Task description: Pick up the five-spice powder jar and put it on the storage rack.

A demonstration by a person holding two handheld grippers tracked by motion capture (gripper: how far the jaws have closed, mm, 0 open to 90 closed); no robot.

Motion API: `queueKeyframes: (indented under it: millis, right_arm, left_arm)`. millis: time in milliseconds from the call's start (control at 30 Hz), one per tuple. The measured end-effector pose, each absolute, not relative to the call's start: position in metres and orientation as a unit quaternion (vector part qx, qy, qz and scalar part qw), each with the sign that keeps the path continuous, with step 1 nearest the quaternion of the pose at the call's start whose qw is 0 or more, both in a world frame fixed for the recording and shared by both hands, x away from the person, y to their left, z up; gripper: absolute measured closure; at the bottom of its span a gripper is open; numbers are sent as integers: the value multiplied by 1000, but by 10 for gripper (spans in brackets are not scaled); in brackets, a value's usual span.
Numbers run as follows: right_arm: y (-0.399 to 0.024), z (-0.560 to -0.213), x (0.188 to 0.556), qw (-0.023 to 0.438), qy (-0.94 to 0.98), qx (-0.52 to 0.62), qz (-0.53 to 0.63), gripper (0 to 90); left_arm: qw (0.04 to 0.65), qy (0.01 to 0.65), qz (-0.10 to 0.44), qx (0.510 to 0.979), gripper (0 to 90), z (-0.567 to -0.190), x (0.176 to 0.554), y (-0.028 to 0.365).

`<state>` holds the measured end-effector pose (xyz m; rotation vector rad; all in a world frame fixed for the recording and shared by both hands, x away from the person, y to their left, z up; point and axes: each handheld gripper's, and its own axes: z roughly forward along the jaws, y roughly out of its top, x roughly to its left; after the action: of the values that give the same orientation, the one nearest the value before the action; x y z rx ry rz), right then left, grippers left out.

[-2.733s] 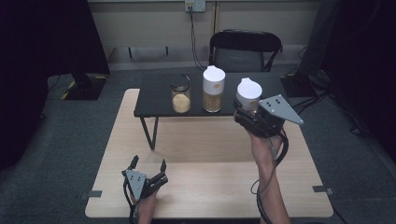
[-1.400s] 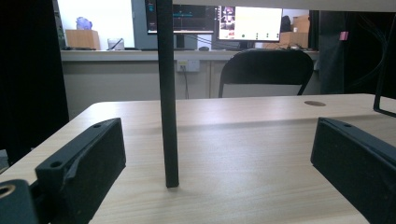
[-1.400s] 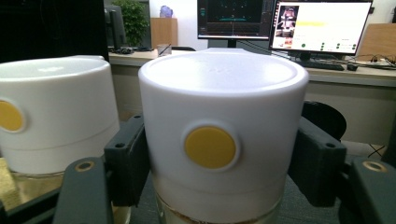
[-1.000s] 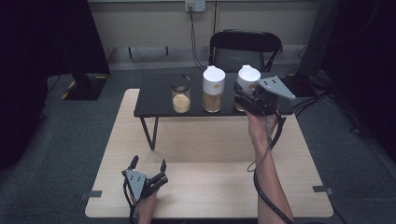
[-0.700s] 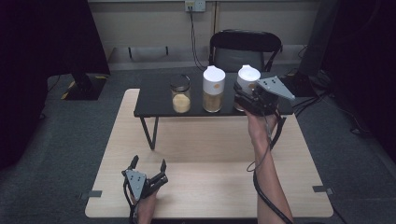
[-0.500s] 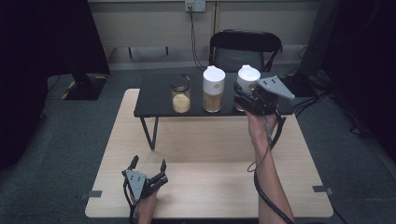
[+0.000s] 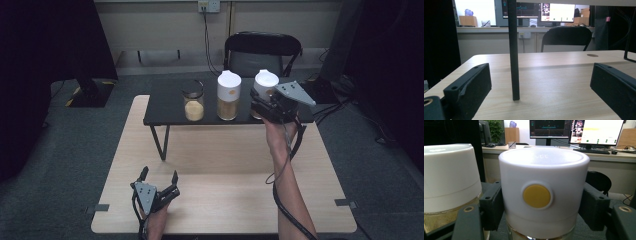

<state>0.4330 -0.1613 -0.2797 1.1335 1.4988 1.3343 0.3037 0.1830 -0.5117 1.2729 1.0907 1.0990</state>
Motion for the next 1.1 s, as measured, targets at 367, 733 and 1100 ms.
queueKeyframes:
  millis: [367, 733, 1100]
  right_arm:
    - [-161, -281, 437, 398, 597, 450, 532, 267]
    - [-159, -282, 437, 404, 581, 446, 548, 92]
    - [-161, -284, 437, 415, 568, 449, 551, 0]
  left_arm:
    - [537, 461, 462, 535, 32, -512, 304, 183]
    - [536, 461, 463, 535, 33, -512, 304, 183]
    - [537, 460, 463, 534, 33, -512, 304, 183]
